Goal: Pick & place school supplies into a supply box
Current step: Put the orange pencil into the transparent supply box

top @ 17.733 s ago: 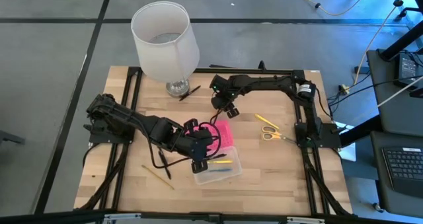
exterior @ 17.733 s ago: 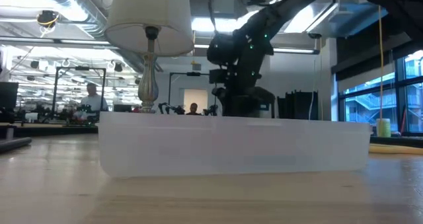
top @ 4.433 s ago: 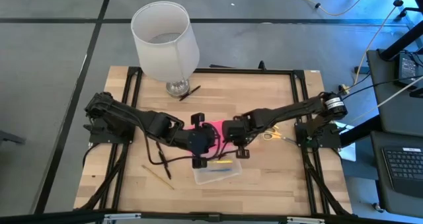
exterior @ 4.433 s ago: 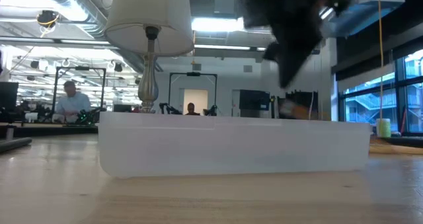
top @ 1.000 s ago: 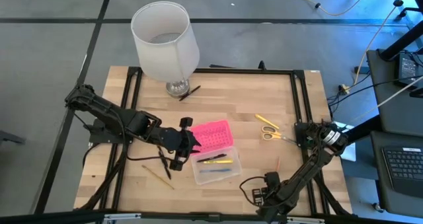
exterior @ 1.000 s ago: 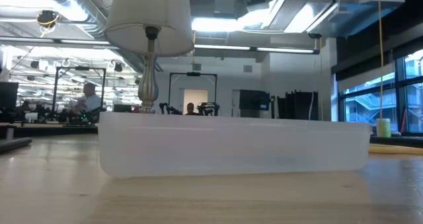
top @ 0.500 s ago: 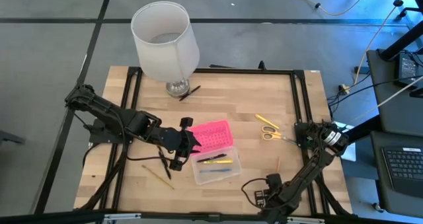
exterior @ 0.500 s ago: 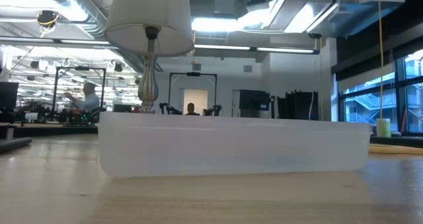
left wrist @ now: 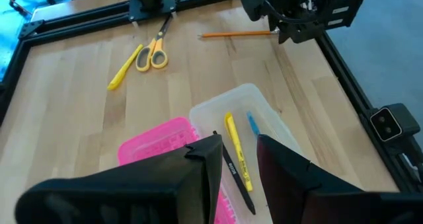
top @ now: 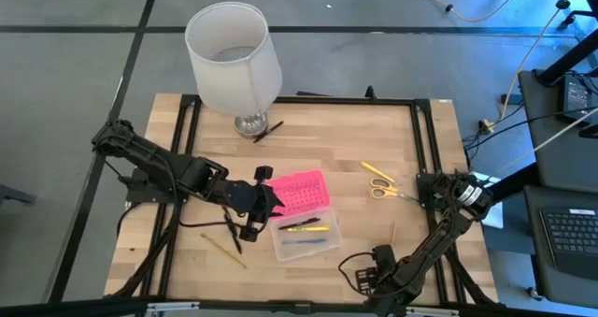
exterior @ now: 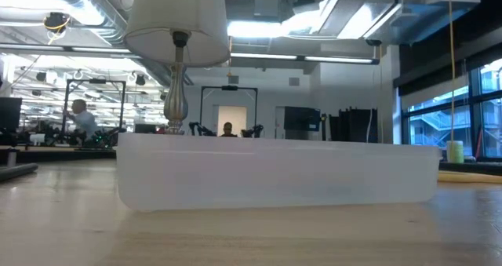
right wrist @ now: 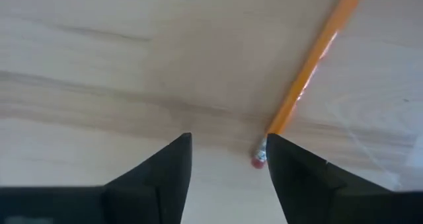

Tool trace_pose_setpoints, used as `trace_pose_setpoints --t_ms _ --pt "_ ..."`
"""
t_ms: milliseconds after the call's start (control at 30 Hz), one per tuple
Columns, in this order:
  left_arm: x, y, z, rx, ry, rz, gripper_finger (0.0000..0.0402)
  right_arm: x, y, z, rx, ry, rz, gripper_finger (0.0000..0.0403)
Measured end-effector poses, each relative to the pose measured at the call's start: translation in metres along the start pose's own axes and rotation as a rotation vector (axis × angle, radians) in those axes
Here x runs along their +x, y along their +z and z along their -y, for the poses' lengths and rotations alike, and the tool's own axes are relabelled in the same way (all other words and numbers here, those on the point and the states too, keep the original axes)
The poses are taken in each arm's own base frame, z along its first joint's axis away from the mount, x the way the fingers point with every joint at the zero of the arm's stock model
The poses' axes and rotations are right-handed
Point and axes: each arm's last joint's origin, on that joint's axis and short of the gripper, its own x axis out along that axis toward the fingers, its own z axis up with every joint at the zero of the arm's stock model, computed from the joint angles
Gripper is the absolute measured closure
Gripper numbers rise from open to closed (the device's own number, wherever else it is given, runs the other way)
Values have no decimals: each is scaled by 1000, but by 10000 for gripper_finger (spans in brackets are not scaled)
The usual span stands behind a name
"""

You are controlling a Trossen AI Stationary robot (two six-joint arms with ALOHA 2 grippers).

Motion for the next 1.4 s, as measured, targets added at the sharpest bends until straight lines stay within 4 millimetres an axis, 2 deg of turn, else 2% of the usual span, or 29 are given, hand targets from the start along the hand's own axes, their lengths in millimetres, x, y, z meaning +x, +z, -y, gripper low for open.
trace_pose_setpoints --t_ms 433,667,833,933,1200,1400 --pt "2 0 -6 4 17 -2 313 0 -1 2 1 -57 -41 206" --pt "2 1 -9 -3 18 -4 313 15 -4 0 21 -74 -12 206" --pt "2 1 -9 -3 18 -4 313 17 -3 0 21 -71 21 209" --pt "2 1 -9 -3 18 -3 313 18 -2 1 21 -78 28 227" --pt "2 1 -9 -3 18 -4 313 19 -3 0 21 -68 28 309" --pt "2 1 -9 -3 18 -4 313 23 -3 1 15 -91 40 332"
